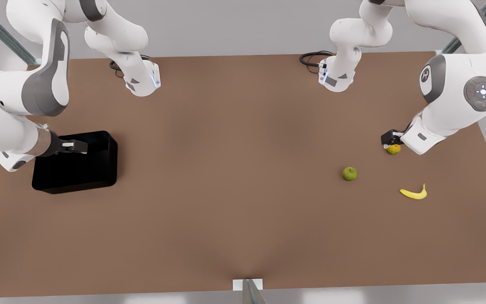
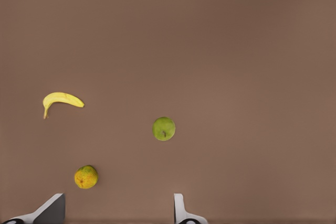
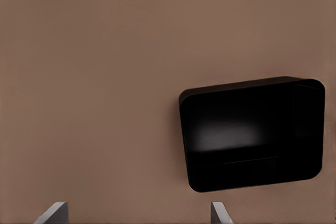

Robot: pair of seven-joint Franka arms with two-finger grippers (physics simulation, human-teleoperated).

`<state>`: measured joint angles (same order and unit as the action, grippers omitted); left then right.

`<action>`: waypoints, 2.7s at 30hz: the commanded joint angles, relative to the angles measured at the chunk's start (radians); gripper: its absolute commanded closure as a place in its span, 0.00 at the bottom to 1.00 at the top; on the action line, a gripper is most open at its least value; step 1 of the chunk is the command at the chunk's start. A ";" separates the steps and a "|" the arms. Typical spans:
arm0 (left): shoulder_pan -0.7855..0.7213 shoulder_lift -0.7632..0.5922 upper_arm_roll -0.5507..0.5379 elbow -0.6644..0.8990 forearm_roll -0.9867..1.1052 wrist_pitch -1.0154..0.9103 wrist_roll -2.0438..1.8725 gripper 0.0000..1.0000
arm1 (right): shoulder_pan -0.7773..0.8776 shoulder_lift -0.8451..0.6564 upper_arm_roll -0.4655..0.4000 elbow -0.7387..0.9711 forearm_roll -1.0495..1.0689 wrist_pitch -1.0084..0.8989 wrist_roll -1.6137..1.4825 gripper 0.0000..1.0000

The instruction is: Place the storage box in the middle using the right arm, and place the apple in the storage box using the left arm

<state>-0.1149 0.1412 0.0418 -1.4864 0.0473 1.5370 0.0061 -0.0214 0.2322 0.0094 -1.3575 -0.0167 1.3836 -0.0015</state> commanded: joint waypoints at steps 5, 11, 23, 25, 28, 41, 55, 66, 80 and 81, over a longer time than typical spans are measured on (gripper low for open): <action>-0.072 0.147 -0.006 -0.006 -0.015 0.055 -0.057 0.00 | -0.034 -0.004 0.004 -0.015 0.004 0.046 -0.044 0.00; -0.078 0.015 -0.003 -0.566 -0.021 0.587 -0.118 0.00 | -0.199 -0.010 0.003 -0.106 -0.003 0.084 -0.150 0.00; 0.032 0.233 0.000 -0.595 -0.070 0.811 -0.118 0.00 | -0.505 0.038 0.006 -0.489 -0.089 0.704 -0.408 0.00; 0.031 0.250 -0.002 -0.594 -0.072 0.822 -0.118 0.00 | -0.540 0.029 0.006 -0.572 -0.085 0.811 -0.383 0.00; 0.031 0.250 -0.003 -0.597 -0.075 0.821 -0.118 0.00 | -0.558 0.038 0.006 -0.629 -0.085 0.897 -0.396 0.00; 0.038 0.311 -0.025 -0.595 -0.075 0.827 -0.117 0.00 | -0.781 0.153 0.115 -0.715 -0.092 1.141 -0.653 0.00; 0.043 0.348 -0.028 -0.598 -0.075 0.862 -0.115 0.00 | -0.831 0.240 0.113 -0.749 -0.120 1.249 -0.718 0.79; 0.046 0.368 -0.028 -0.598 -0.075 0.876 -0.115 0.00 | -0.828 0.240 0.115 -0.743 -0.121 1.243 -0.722 0.79; 0.046 0.368 -0.031 -0.600 -0.075 0.876 -0.115 0.16 | -0.913 0.092 0.335 -0.678 -0.108 0.905 -0.569 0.79; 0.046 0.368 -0.031 -0.600 -0.075 0.876 -0.115 0.21 | -0.901 0.076 0.388 -0.677 -0.106 0.884 -0.493 0.79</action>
<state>-0.0690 0.5093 0.0107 -2.0862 -0.0282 2.4130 -0.1089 -0.9095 0.3009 0.4264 -2.0368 -0.1204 2.2643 -0.4541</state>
